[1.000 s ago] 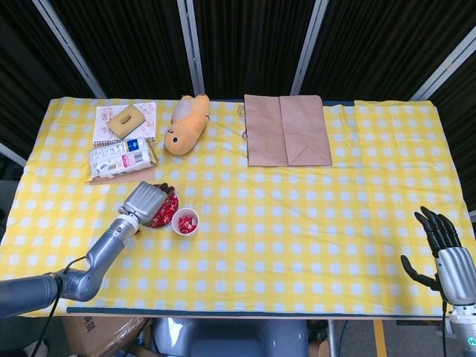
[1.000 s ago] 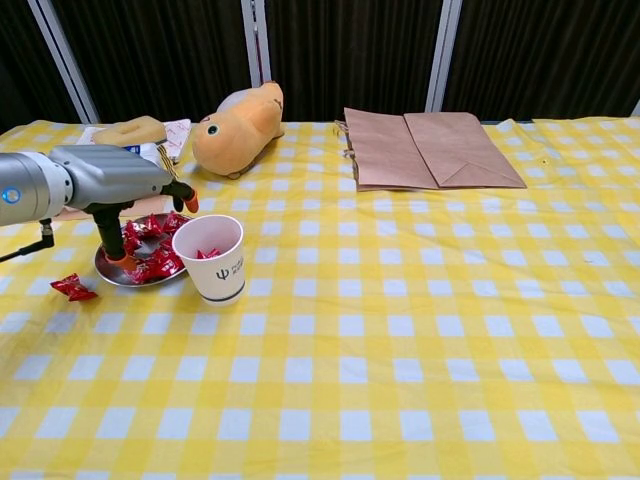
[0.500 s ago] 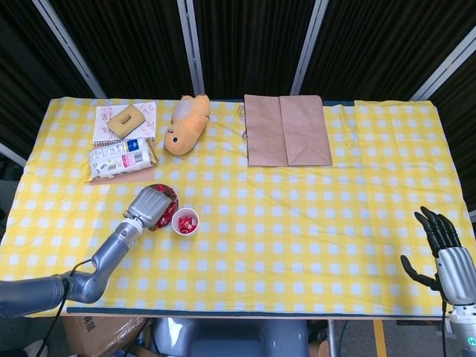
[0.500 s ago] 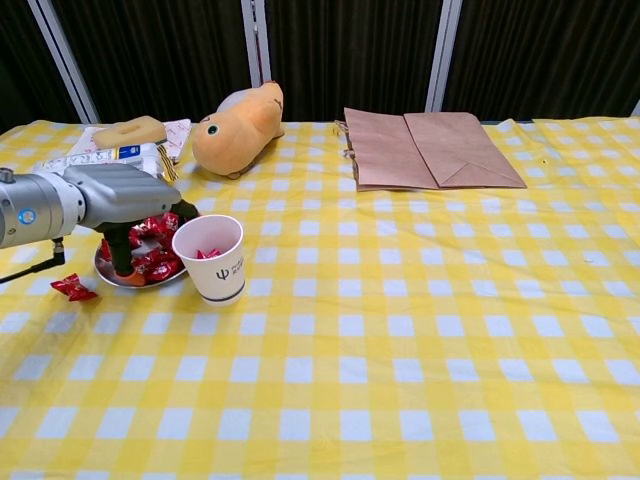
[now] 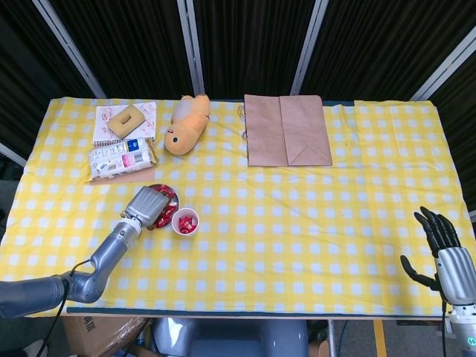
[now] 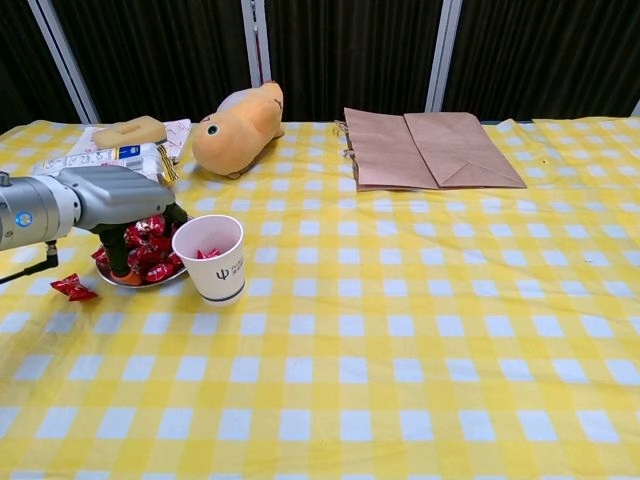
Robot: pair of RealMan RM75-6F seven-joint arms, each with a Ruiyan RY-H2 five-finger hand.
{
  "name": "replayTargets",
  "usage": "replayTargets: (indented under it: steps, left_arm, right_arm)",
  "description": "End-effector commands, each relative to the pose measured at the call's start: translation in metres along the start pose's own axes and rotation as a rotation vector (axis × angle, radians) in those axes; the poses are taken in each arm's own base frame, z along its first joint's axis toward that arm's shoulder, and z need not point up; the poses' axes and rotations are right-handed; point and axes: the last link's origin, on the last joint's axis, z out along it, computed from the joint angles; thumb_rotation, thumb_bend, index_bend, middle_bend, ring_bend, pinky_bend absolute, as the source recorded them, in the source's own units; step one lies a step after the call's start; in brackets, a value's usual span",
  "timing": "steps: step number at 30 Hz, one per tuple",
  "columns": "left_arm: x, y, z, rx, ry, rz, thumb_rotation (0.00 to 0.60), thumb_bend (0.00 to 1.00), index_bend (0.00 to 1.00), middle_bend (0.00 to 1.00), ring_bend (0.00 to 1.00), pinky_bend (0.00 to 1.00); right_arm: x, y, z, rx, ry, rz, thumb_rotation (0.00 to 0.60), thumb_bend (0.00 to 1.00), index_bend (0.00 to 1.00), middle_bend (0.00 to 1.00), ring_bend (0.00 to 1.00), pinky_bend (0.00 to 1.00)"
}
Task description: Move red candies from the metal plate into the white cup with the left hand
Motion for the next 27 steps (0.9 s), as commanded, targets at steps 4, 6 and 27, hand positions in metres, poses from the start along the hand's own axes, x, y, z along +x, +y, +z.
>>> replayTargets:
  steps: [4,6,27]
  left_arm:
    - [-0.0034,0.0,0.0018,0.006,-0.006,0.0,0.6,0.3,0.45,0.4,0.97,0.93]
    - [-0.004,-0.0002,0.0025,0.009,-0.007,-0.002,0.6,0.34,0.47,0.41,0.97,0.93]
    - [-0.0006,-0.0065,0.0049,0.044,0.031,-0.021,0.6,0.47,0.58,0.54,0.97,0.93]
  right_arm:
    - [0.0005,0.0,0.0006,0.001,0.003,0.001,0.6,0.42,0.0,0.0,0.0,0.0]
    - [0.0002,0.0002,0.0001,0.0,0.002,0.0,0.6,0.42,0.0,0.0,0.0,0.0]
    - [0.0006,0.0002,-0.0003,0.003,0.005,0.003,0.6,0.42,0.0,0.0,0.0,0.0]
